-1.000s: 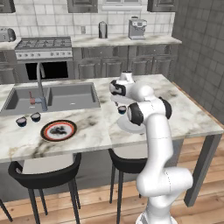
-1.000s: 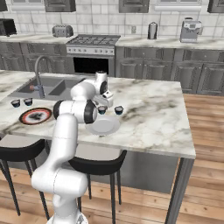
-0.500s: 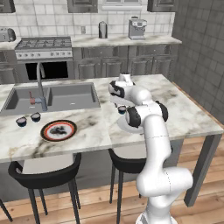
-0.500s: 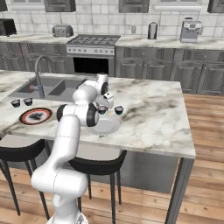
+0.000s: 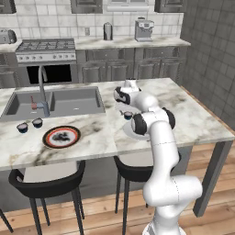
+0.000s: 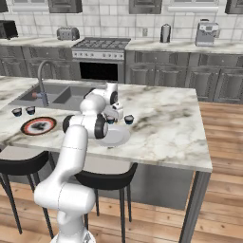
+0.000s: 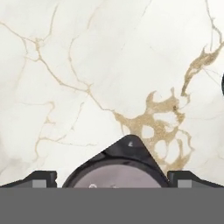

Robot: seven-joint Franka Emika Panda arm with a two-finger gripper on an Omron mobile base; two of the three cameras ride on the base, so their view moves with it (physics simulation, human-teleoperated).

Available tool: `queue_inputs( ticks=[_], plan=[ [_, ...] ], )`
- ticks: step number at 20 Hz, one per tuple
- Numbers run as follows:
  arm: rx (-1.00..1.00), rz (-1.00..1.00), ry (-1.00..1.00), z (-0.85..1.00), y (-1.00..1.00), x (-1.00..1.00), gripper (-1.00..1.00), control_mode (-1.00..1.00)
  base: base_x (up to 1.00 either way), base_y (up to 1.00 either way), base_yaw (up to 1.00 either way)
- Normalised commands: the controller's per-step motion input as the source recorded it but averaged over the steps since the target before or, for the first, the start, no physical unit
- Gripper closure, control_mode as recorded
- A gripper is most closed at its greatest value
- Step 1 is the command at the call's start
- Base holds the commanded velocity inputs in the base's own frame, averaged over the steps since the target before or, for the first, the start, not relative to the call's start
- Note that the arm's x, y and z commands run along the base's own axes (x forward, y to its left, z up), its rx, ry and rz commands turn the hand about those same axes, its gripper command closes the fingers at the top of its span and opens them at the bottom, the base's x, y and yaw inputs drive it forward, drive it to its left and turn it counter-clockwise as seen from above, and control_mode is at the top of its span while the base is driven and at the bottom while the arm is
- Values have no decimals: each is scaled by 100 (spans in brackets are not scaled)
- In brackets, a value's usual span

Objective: Place two yogurt containers on each plate.

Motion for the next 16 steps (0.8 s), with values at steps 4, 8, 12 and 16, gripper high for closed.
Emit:
queue_inputs(
  ticks=[4, 8, 12, 16],
  plan=[
    [0, 0, 0, -21, 0, -4, -100, -100, 0, 0, 0],
    [-1, 0, 0, -18, 5, -2, -100, -100, 0, 0, 0],
    [0, 0, 0, -10, 7, 0, -100, -100, 0, 0, 0],
    [-1, 0, 0, -13, 7, 0, 100, -100, 0, 0, 0]
  ],
)
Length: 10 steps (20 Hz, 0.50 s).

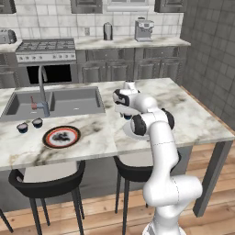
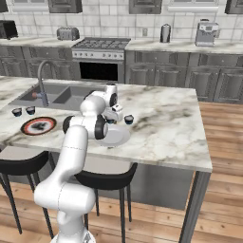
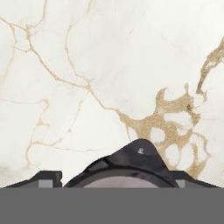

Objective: Place two yogurt containers on each plate.

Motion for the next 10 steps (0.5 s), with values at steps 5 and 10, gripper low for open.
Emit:
queue_inputs(
  ticks=[5, 10],
  plan=[
    [0, 0, 0, -4, 0, 0, 100, -100, 0, 0, 0],
    [0, -9, 0, 23, 1, -15, 100, -100, 0, 0, 0]
  ],
)
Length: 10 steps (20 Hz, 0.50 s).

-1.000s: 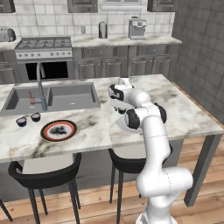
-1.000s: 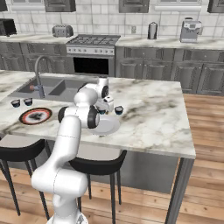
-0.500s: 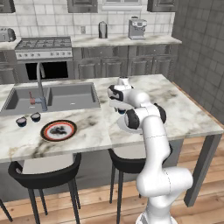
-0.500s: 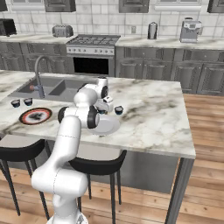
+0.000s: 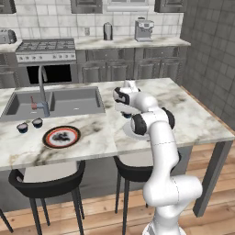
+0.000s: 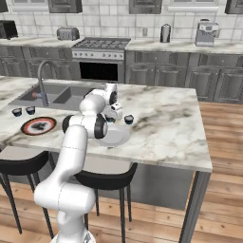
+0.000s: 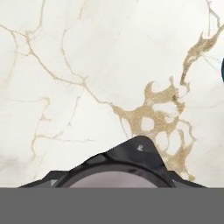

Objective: Place two yogurt containers on each plate.

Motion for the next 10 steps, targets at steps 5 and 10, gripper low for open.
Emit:
queue_inputs(
  ticks=[5, 10],
  plan=[
    [0, -14, 0, 53, 5, -42, 100, -100, 0, 0, 0],
    [0, -5, 7, 41, 11, -45, 100, -100, 0, 0, 0]
  ],
)
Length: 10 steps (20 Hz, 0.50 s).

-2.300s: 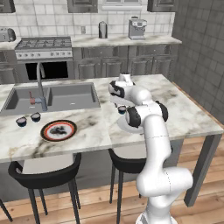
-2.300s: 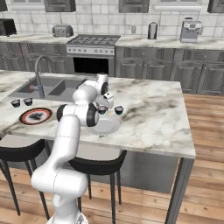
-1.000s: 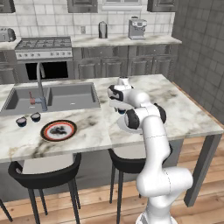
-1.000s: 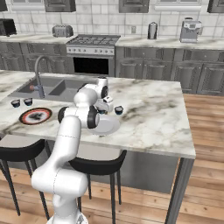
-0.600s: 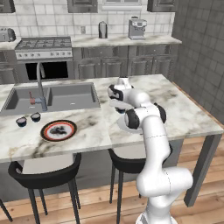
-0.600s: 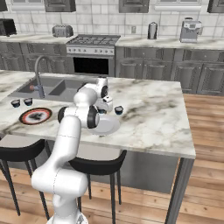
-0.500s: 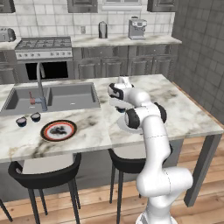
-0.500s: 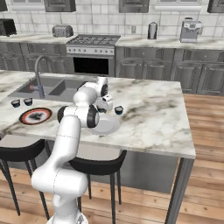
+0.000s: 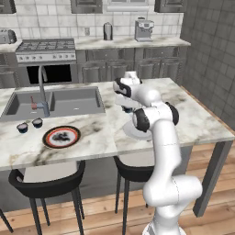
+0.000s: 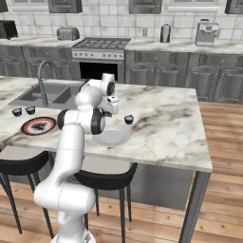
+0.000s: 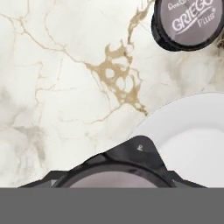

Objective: Place two yogurt containers on each plate.

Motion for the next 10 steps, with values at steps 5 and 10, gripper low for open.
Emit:
queue_inputs(
  ticks=[5, 10],
  plan=[
    [0, 0, 0, 4, 3, -73, 100, -100, 0, 0, 0],
    [0, 0, 0, 0, 0, -90, 100, -100, 0, 0, 0]
  ],
)
